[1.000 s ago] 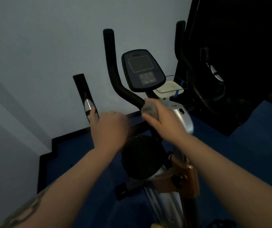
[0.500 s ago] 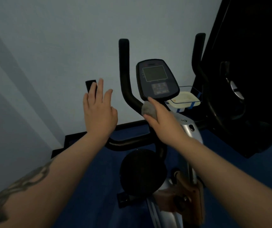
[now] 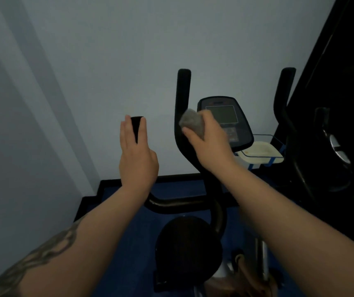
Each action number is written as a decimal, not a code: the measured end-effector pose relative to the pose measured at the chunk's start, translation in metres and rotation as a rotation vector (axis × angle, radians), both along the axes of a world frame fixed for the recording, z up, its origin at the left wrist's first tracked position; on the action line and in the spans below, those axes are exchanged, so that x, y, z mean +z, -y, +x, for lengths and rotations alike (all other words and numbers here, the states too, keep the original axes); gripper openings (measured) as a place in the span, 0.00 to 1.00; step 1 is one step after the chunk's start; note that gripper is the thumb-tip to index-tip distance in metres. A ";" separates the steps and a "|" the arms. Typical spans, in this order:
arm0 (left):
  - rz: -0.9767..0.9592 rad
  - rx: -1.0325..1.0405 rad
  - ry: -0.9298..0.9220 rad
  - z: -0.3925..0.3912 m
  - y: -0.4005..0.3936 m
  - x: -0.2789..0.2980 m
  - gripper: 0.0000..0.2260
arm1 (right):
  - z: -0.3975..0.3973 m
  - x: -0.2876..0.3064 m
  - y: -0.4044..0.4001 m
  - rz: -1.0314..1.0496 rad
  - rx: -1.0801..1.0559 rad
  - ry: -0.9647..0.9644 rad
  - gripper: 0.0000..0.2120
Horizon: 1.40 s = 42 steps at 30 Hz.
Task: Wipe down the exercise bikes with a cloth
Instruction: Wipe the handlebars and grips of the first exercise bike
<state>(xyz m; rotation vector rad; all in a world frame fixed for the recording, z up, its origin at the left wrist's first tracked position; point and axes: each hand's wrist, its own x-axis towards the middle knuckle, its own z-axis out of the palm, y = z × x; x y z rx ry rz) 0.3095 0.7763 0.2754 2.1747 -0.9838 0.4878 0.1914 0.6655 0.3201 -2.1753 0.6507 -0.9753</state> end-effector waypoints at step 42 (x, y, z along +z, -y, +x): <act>0.140 0.110 0.071 0.001 0.007 -0.007 0.38 | 0.057 0.037 0.046 0.325 0.162 0.116 0.29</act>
